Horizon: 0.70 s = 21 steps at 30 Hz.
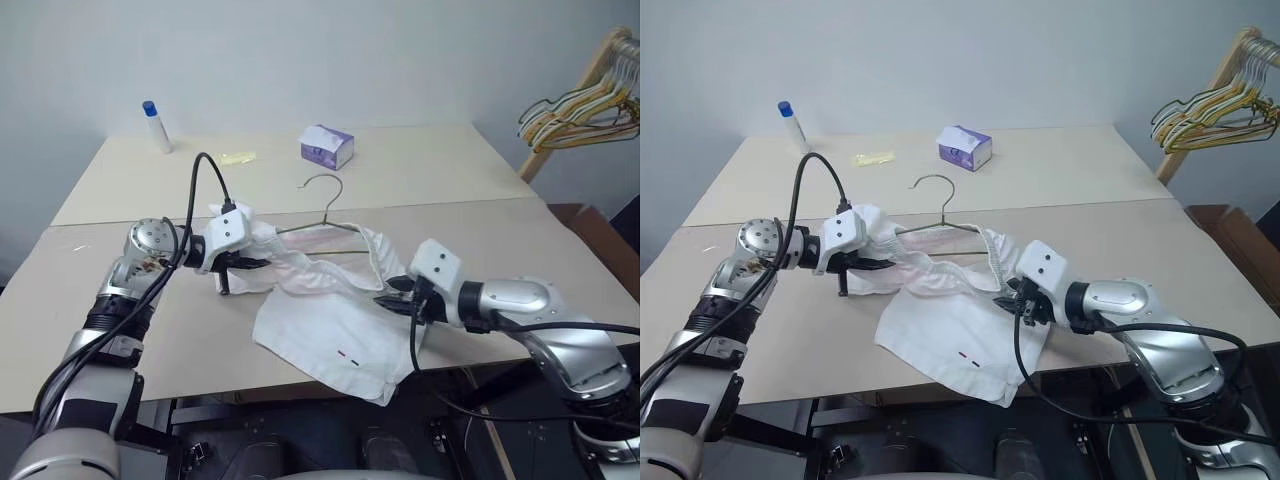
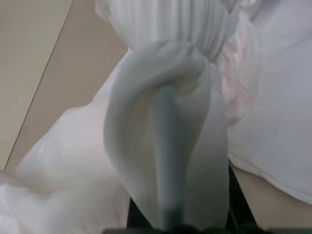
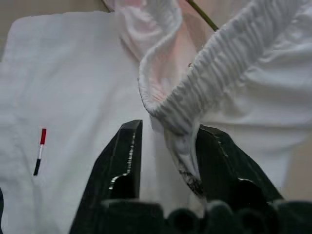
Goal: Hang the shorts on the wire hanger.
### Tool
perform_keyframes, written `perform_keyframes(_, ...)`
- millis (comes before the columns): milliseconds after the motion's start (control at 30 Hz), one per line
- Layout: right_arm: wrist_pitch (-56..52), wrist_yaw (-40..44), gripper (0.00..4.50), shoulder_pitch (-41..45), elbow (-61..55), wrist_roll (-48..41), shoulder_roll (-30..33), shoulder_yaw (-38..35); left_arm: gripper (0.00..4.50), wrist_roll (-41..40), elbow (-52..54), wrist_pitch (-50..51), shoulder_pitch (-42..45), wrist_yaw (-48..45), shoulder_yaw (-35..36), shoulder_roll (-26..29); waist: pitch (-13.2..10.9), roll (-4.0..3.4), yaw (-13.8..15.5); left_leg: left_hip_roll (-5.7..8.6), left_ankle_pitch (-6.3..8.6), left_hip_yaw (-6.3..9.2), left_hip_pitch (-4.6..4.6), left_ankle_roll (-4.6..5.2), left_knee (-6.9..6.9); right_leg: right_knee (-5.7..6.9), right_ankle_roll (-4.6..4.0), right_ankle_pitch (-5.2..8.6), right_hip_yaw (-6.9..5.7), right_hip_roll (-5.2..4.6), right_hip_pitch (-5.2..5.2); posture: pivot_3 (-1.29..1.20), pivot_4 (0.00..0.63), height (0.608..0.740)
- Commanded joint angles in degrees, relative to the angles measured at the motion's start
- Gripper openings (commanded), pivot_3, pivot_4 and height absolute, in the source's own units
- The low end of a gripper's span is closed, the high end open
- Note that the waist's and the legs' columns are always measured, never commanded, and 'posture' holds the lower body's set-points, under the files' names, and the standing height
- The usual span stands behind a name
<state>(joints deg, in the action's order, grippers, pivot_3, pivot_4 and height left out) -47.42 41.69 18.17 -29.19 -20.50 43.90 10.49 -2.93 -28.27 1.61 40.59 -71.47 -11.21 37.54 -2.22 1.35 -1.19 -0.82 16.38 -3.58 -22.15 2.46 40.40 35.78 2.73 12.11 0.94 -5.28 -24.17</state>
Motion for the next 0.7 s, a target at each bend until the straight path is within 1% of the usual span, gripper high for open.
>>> perform_keyframes(33, 0.7, 0.9, 3.14, 1.0, -1.0, -0.7, 1.2, -3.3, 0.0, -3.5, 4.2, 0.4, 1.1, -0.5, 3.2, 0.2, 0.0, 0.0, 0.2, 0.0, 0.0, 0.01, -0.03, 0.0, 0.0, 0.0, 0.0, 0.0, 0.0, -0.01, -0.02, -0.02, 0.0, 0.74)
perform_keyframes(67, 1.0, 2.9, 3.44, 0.5, -1.3, -2.7, 2.5, -6.5, 0.0, -4.0, 5.0, 0.4, 0.8, -1.1, 3.4, 0.7, 0.0, 0.0, 0.4, 0.0, 0.0, 0.03, -0.05, 0.0, 0.0, 0.0, 0.0, 0.0, -0.02, -0.01, -0.01, -0.02, 0.0, 0.74)
perform_keyframes(133, 1.4, 6.2, 3.44, -0.1, -1.3, -6.3, 4.3, -11.8, 0.0, -4.6, 5.9, 0.4, 0.5, -2.2, 3.7, 1.4, 0.0, 0.0, 0.7, 0.03, 0.0, 0.04, -0.09, 0.0, 0.0, -0.02, 0.01, 0.0, -0.05, -0.03, -0.02, -0.01, 0.0, 0.74)
perform_keyframes(200, 1.4, 9.1, 3.44, 1.3, 0.9, -10.5, 5.4, -17.5, 0.0, -5.2, 6.1, 0.3, 0.4, -3.5, 3.9, 2.3, 0.0, 0.0, 0.8, 0.03, 0.0, 0.04, -0.09, 0.0, 0.01, -0.03, 0.01, -0.01, -0.06, -0.03, 0.0, 0.0, 0.0, 0.74)
perform_keyframes(267, 1.6, 10.6, 3.44, 2.9, 3.1, -12.0, 6.3, -19.8, 0.0, -5.4, 6.0, 0.0, 0.5, -4.5, 3.7, 2.8, 0.0, 0.0, 0.8, 0.01, 0.0, 0.04, 0.01, 0.0, 0.01, -0.05, 0.01, -0.01, -0.05, -0.02, 0.06, 0.0, 0.0, 0.74)
perform_keyframes(300, 2.1, 11.3, 3.44, 3.9, 4.4, -11.8, 6.8, -19.7, 0.0, -5.3, 5.7, -0.3, 0.7, -5.0, 3.5, 2.9, 0.0, 0.0, 0.7, 0.0, 0.0, 0.03, 0.07, 0.0, 0.01, -0.04, 0.01, -0.01, -0.05, 0.0, 0.09, 0.0, 0.0, 0.74)
perform_keyframes(400, 6.0, 13.8, 3.44, 8.5, 10.4, -7.8, 8.1, -15.2, 0.0, -5.3, 4.7, -1.4, 1.8, -6.7, 3.1, 2.7, 0.0, 0.0, 0.2, -0.02, 0.0, -0.03, 0.16, 0.0, -0.01, 0.0, 0.0, -0.01, 0.0, 0.01, 0.11, 0.0, 0.0, 0.74)
perform_keyframes(533, 11.2, 17.2, 3.44, 14.1, 17.3, -0.9, 8.0, -6.1, 0.0, -5.4, 3.8, -1.7, 3.5, -8.3, 2.9, 1.7, 0.0, 0.0, 0.1, -0.01, 0.0, -0.17, 0.08, 0.0, -0.01, -0.01, 0.0, 0.0, 0.03, 0.01, 0.03, -0.01, 0.0, 0.74)
perform_keyframes(633, 14.6, 20.5, 3.44, 19.2, 22.0, 3.4, 5.8, 0.8, 0.0, -5.4, 3.7, -2.1, 4.4, -10.0, 2.1, 0.4, 0.0, 0.0, 0.2, 0.0, 0.0, -0.28, -0.04, 0.0, 0.0, -0.02, 0.0, 0.0, 0.0, 0.0, -0.03, 0.0, 0.0, 0.74)
perform_keyframes(700, 16.2, 21.6, 3.44, 21.0, 24.4, 5.5, 4.7, 3.4, 0.0, -5.3, 3.7, -2.2, 4.8, -10.5, 1.9, -0.3, 0.0, 0.0, 0.2, 0.01, 0.0, -0.3, -0.05, 0.0, 0.0, -0.01, 0.0, -0.01, -0.01, 0.0, -0.05, 0.0, 0.0, 0.74)
